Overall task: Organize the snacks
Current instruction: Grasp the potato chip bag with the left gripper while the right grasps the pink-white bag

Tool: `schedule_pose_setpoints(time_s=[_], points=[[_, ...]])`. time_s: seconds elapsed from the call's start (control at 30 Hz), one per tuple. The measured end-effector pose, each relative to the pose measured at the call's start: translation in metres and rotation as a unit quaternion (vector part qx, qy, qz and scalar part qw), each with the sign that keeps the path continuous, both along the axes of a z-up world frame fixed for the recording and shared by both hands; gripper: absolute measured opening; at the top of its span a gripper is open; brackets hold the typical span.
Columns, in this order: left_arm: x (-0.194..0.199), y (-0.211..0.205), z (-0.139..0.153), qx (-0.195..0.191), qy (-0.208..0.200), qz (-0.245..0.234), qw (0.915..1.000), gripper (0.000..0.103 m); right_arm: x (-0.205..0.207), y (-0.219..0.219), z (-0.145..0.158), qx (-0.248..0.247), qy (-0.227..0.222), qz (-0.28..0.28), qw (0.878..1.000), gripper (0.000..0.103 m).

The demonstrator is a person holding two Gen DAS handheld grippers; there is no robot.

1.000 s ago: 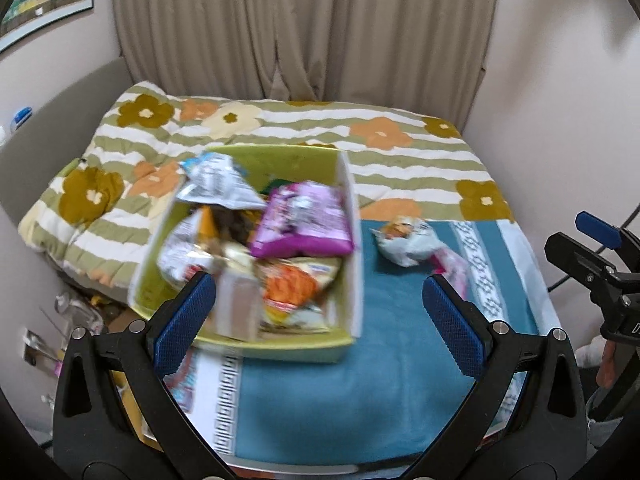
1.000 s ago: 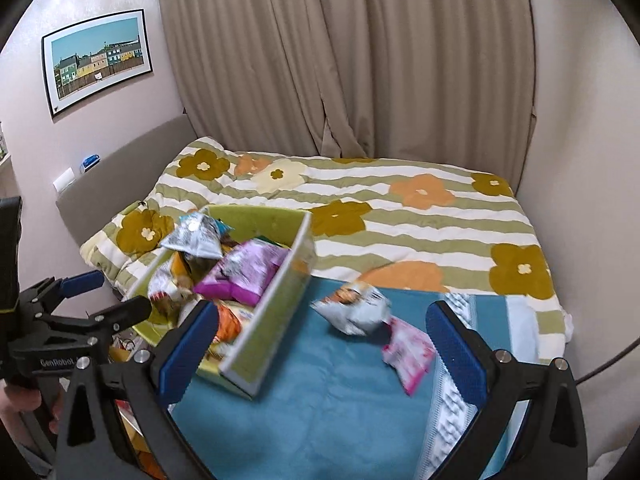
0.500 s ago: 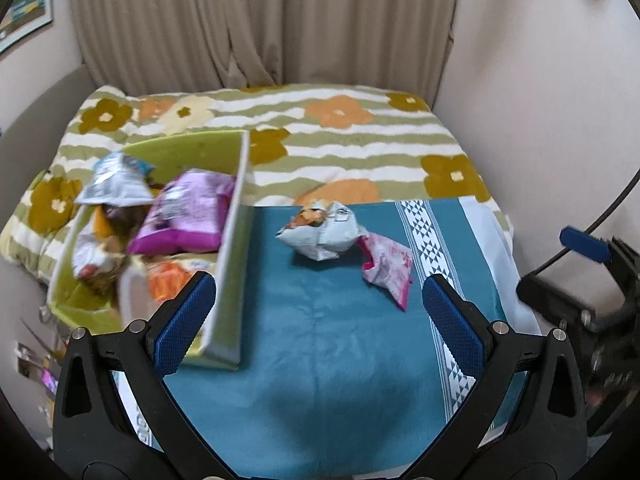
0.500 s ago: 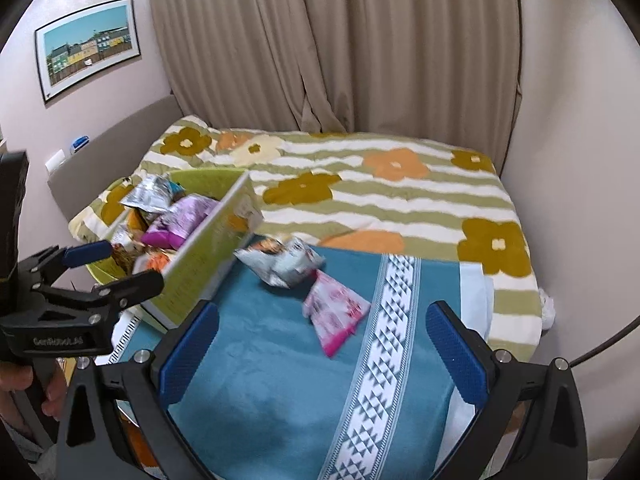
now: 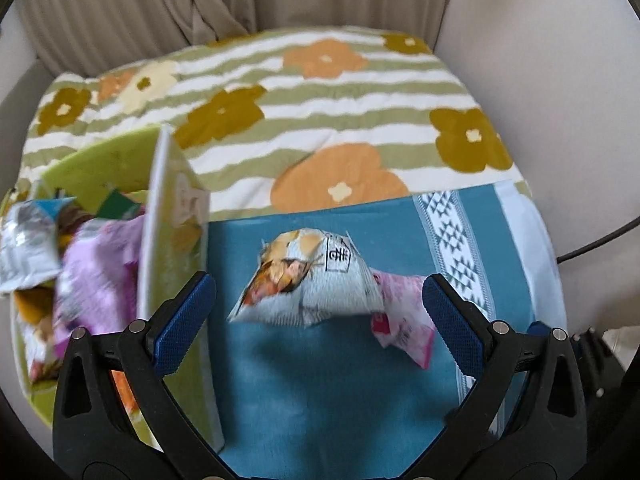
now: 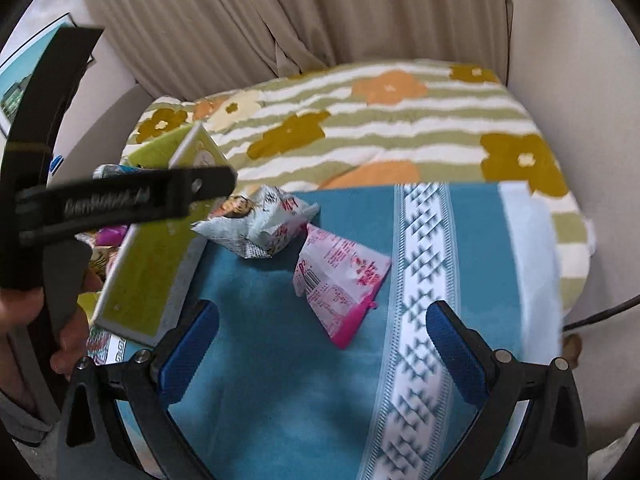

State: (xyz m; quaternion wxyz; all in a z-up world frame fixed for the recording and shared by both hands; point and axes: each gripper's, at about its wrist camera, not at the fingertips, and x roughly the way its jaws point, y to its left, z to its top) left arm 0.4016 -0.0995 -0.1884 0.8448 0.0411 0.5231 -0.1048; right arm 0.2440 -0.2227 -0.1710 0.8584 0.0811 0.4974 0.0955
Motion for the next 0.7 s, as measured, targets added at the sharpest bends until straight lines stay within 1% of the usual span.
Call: schedule_pose_setpoints(time_s=[0.13, 0.27, 0.47, 0.57, 0.63, 0.7], points=[[0.028, -0.01, -0.029, 0.022, 0.03, -0.017, 0.9992, 0.103, 0.023, 0.004, -0.027, 0.011, 0.027, -0.024, 0.999, 0.103], [0.046, -0.013, -0.05, 0.032, 0.05, -0.023, 0.998, 0.103, 0.042, 0.006, -0.045, 0.013, 0.044, -0.041, 0.998, 0.103], [0.057, -0.009, -0.072, 0.034, 0.082, -0.019, 0.9959, 0.103, 0.058, 0.004, -0.067, 0.014, 0.066, -0.054, 0.996, 0.103], [0.059, -0.006, -0.081, 0.028, 0.098, -0.016, 0.9947, 0.102, 0.064, 0.004, -0.074, 0.015, 0.073, -0.057, 0.996, 0.103], [0.059, -0.003, -0.086, 0.026, 0.108, -0.013, 0.9938, 0.098, 0.068, 0.003, -0.078, 0.014, 0.074, -0.057, 0.996, 0.103], [0.058, 0.0, -0.092, 0.015, 0.121, -0.009, 0.9925, 0.093, 0.072, 0.004, -0.082, 0.012, 0.077, -0.056, 0.995, 0.103]])
